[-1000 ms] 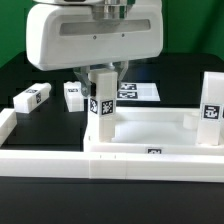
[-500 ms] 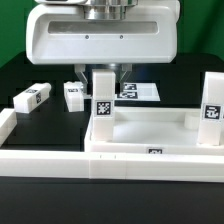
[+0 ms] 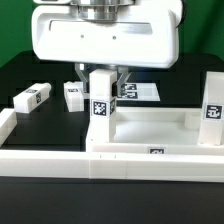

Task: Assemble desk

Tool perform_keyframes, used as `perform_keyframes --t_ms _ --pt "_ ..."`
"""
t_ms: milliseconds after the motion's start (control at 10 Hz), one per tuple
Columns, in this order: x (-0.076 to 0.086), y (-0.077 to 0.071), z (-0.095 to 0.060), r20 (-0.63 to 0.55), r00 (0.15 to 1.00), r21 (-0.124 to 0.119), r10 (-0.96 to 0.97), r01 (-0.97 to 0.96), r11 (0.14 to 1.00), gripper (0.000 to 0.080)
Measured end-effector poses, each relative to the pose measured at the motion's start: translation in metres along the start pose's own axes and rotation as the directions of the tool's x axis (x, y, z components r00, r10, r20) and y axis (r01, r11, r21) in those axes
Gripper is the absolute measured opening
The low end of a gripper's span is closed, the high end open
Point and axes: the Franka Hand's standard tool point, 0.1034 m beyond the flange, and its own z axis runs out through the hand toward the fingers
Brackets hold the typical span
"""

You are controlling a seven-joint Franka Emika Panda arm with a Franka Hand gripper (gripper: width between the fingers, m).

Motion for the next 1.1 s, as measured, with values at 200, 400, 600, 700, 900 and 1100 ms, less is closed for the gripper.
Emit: perform_keyframes --t_ms 200,400,600,700,900,1100 --pt "-0.0002 -0.0001 0.0003 0.000 0.996 0.004 0.092 -0.092 0.996 0.0290" --pt "-0.0004 -0.0007 0.0003 0.001 0.998 0.007 0.060 -0.060 0.998 0.0505" --pt "-0.0018 -0.0020 -0.0001 0.005 1.000 0.005 -0.021 0.021 1.000 0.0625" --pt "-0.0018 -0.0010 0.0003 0.003 0.994 0.006 -0.111 0.111 0.994 0.0642" --pt "-0.0017 -0.0004 0.0003 0.002 0.964 0.005 -0.265 0.265 0.964 0.0648" --pt "-0.0010 0.0004 -0.0006 0.000 0.883 -0.002 -0.470 0.470 0.883 0.0649"
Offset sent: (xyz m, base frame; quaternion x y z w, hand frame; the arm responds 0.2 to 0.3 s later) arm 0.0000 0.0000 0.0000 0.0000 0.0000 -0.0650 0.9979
